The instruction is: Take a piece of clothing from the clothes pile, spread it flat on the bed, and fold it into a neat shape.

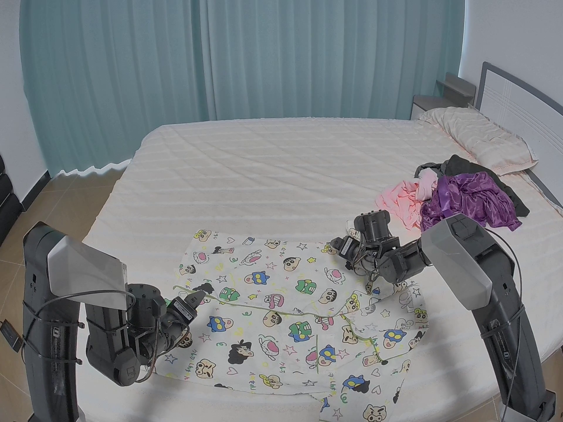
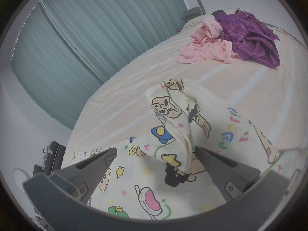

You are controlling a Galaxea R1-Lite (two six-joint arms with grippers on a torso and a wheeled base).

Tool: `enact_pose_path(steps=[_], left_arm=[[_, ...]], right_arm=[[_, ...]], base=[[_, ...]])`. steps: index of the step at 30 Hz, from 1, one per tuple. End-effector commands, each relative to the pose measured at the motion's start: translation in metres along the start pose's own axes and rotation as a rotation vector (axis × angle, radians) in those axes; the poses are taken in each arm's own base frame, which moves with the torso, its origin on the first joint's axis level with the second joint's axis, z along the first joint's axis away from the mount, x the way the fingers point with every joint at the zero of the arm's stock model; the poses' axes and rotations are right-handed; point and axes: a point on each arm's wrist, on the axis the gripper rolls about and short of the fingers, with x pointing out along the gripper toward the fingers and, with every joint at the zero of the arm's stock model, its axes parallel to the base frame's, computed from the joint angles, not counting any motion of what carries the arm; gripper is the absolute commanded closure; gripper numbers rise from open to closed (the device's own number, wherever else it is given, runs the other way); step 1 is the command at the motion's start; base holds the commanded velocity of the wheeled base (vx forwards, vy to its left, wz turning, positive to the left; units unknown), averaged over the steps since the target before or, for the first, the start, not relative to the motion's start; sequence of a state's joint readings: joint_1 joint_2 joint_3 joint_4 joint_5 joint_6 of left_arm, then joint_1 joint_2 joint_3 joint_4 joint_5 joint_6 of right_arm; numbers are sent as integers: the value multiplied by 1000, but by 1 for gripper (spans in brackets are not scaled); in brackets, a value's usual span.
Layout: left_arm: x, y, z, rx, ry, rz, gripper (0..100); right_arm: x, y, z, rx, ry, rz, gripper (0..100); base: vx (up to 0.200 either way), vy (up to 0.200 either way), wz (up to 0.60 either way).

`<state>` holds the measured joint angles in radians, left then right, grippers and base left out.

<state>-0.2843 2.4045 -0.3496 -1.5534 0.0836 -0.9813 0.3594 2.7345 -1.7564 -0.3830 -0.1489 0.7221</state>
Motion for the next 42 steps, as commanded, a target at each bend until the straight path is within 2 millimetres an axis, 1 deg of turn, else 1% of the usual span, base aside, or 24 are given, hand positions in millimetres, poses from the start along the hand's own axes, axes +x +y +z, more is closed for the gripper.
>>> enact_pose_path(steps=[1, 5, 7, 8, 9, 11, 13, 14, 15, 16, 17, 18, 20, 21, 22, 23, 24, 25, 26, 27, 28, 30, 37, 42], left_arm=[[-1, -2, 2, -2, -12, -16, 0], [-2, -2, 2, -2, -12, -14, 0], [-4, -1, 1, -1, -7, -6, 0], [-4, -1, 1, -1, -7, -6, 0], [-5, -1, 1, -1, -6, -5, 0], [-5, -1, 1, -1, -6, -3, 0], [-6, 0, 1, -1, -2, 2, 0], [-6, 0, 1, -1, -2, 2, 0], [-6, 0, 1, -2, -2, 2, 0], [-7, 0, 1, -2, -3, 0, 0], [-6, 0, 1, -2, -2, 2, 0], [-6, 0, 1, -2, -2, 2, 0], [-6, 0, 1, -2, -2, 2, 0], [-6, 0, 1, -2, -2, 2, 0], [-6, 0, 1, -2, -2, 2, 0], [-6, 0, 1, -2, -2, 2, 0], [-6, 0, 1, -2, -2, 2, 0], [-6, 0, 1, -2, -2, 2, 0], [-6, 0, 1, -2, -2, 2, 0], [-6, 0, 1, -2, -2, 2, 0], [-6, 0, 1, -2, -3, 0, 0], [-6, 0, 1, -1, -3, 0, 0], [-6, 0, 1, -2, -3, 0, 0], [-6, 0, 1, -2, -4, -1, 0]], right_arm=[[9, -8, -9, -3, 13, -15, 0], [12, -2, -10, -6, 1, 14, 0], [15, 17, 3, 18, -76, 99, 0], [15, 31, 19, 46, -160, 178, 0], [12, 38, 27, 65, -200, 223, 0], [7, 43, 35, 91, -229, 268, 0], [-6, 54, 55, 141, -265, 360, 0], [-7, 54, 56, 144, -265, 364, 0], [-9, 50, 67, 163, -278, 383, 0], [-9, 49, 68, 166, -280, 383, 0], [-4, 38, 70, 171, -279, 354, 0], [4, 26, 67, 174, -270, 321, 0], [14, 10, 62, 178, -247, 271, 0], [14, 9, 63, 180, -248, 268, 0], [18, 1, 60, 181, -234, 235, 0], [19, -1, 61, 181, -234, 228, 0], [23, -9, 58, 176, -225, 202, 0], [25, -12, 57, 167, -218, 188, 0], [26, -17, 58, 158, -216, 167, 0], [26, -17, 58, 156, -215, 165, 0], [27, -23, 60, 148, -210, 133, 0], [28, -30, 62, 136, -204, 107, 0], [28, -39, 70, 23, -229, 86, 0], [29, -36, 66, -10, -221, 88, 0]], base=[[0, 0, 0], [0, 0, 0], [0, 0, 0], [0, 0, 0], [0, 0, 0], [0, 0, 0], [0, 0, 0], [0, 0, 0], [0, 0, 0], [0, 0, 0], [0, 0, 0], [0, 0, 0], [0, 0, 0], [0, 0, 0], [0, 0, 0], [0, 0, 0], [0, 0, 0], [0, 0, 0], [0, 0, 0], [0, 0, 0], [0, 0, 0], [0, 0, 0], [0, 0, 0], [0, 0, 0]])
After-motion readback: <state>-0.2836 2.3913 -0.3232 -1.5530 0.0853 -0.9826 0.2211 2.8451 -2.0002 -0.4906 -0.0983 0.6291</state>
